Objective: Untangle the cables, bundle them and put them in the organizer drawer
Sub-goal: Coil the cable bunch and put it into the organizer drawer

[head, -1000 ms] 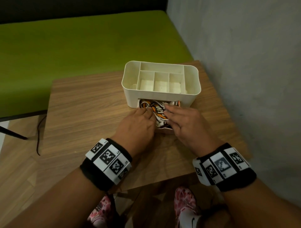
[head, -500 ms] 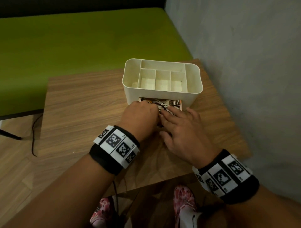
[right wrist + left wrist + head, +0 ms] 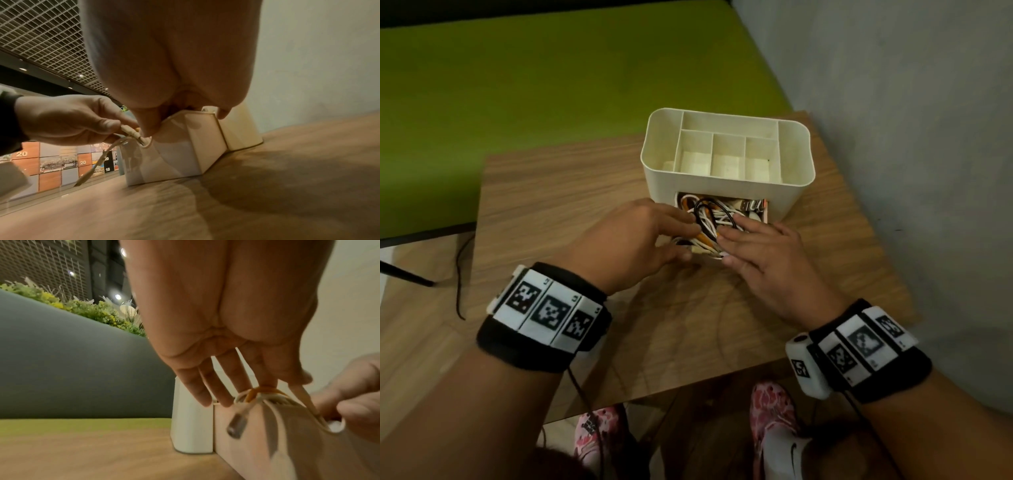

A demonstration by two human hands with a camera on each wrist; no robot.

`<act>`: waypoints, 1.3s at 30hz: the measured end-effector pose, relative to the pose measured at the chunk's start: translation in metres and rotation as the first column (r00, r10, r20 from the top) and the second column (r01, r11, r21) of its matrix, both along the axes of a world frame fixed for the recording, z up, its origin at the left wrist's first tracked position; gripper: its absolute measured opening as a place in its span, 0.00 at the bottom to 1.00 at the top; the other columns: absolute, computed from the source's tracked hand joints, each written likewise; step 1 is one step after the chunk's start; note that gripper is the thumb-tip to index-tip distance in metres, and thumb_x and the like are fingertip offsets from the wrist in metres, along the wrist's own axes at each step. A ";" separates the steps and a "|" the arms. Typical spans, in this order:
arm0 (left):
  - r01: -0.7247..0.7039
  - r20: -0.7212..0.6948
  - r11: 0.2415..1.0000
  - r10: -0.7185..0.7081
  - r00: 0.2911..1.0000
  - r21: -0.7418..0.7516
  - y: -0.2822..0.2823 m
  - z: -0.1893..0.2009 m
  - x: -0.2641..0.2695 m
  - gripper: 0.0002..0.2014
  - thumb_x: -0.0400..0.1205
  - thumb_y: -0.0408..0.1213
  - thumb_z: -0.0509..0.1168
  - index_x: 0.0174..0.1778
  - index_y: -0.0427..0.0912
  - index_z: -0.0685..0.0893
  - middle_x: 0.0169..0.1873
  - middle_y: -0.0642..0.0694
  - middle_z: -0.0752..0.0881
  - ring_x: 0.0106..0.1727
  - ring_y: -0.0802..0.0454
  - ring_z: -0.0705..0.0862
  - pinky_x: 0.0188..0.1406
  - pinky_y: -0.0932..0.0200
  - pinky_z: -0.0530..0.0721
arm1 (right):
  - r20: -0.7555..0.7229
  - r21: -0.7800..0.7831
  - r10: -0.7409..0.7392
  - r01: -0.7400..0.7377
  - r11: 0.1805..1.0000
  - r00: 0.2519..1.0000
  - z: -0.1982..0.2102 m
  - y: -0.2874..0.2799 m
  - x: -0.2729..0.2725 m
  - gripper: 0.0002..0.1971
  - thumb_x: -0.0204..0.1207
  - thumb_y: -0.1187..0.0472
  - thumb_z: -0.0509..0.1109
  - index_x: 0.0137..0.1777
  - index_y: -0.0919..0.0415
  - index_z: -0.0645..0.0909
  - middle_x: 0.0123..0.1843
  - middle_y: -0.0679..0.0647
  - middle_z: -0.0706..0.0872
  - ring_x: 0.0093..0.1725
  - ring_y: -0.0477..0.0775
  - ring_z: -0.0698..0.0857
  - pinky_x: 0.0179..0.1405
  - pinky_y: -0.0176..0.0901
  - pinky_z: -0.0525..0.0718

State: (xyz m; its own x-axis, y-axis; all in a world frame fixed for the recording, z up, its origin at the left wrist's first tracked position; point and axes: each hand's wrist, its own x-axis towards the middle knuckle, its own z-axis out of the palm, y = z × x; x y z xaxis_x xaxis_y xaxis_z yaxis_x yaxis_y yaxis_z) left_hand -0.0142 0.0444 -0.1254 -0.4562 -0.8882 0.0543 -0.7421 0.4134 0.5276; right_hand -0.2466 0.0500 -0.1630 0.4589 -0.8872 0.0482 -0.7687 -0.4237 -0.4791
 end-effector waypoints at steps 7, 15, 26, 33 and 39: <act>-0.216 0.011 0.975 0.217 0.976 -0.042 -0.003 -0.007 -0.014 0.10 0.78 0.46 0.74 0.55 0.58 0.92 0.53 0.56 0.92 0.51 0.55 0.87 0.45 0.63 0.76 | -0.191 -0.111 0.052 -0.074 0.991 0.980 0.011 0.008 0.011 0.28 0.76 0.58 0.56 0.77 0.39 0.73 0.69 0.47 0.86 0.74 0.57 0.79 0.62 0.72 0.68; -0.319 -0.121 0.932 0.341 0.932 0.172 0.003 0.001 -0.012 0.12 0.77 0.42 0.76 0.56 0.56 0.90 0.55 0.59 0.89 0.41 0.59 0.86 0.47 0.55 0.84 | -0.455 0.078 0.061 -0.029 0.997 0.888 0.036 0.012 0.029 0.32 0.84 0.58 0.50 0.86 0.40 0.47 0.86 0.46 0.62 0.87 0.51 0.52 0.81 0.70 0.46; 0.009 -0.482 0.810 0.340 0.807 0.586 0.005 0.021 0.013 0.15 0.76 0.18 0.70 0.54 0.39 0.88 0.37 0.41 0.92 0.27 0.49 0.86 0.29 0.58 0.87 | -0.289 0.078 0.059 -0.038 0.996 0.955 0.023 0.004 0.021 0.32 0.80 0.58 0.58 0.84 0.38 0.61 0.81 0.46 0.73 0.85 0.53 0.62 0.77 0.62 0.60; 0.156 -0.481 0.770 0.213 0.850 0.618 0.006 0.018 0.015 0.24 0.79 0.14 0.63 0.67 0.40 0.83 0.54 0.45 0.92 0.42 0.50 0.91 0.43 0.60 0.89 | -0.247 -0.008 0.057 -0.061 0.998 0.967 0.015 0.005 0.022 0.31 0.70 0.55 0.54 0.75 0.42 0.76 0.67 0.51 0.87 0.74 0.61 0.79 0.64 0.69 0.76; -0.155 -0.401 0.922 0.301 0.865 0.356 0.003 0.003 -0.009 0.16 0.73 0.33 0.78 0.53 0.55 0.89 0.39 0.60 0.92 0.37 0.64 0.89 0.41 0.61 0.87 | -0.251 -0.025 0.041 -0.049 0.999 0.967 0.011 0.006 0.022 0.32 0.72 0.54 0.48 0.76 0.40 0.74 0.71 0.47 0.84 0.77 0.59 0.74 0.70 0.67 0.73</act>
State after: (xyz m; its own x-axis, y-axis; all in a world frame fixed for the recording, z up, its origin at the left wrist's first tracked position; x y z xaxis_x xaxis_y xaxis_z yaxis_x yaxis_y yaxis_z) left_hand -0.0234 0.0470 -0.1223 -0.2309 -0.9691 -0.0871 -0.4547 0.0283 0.8902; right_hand -0.2248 0.0558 -0.1523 0.4991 -0.8653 -0.0465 -0.8424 -0.4719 -0.2600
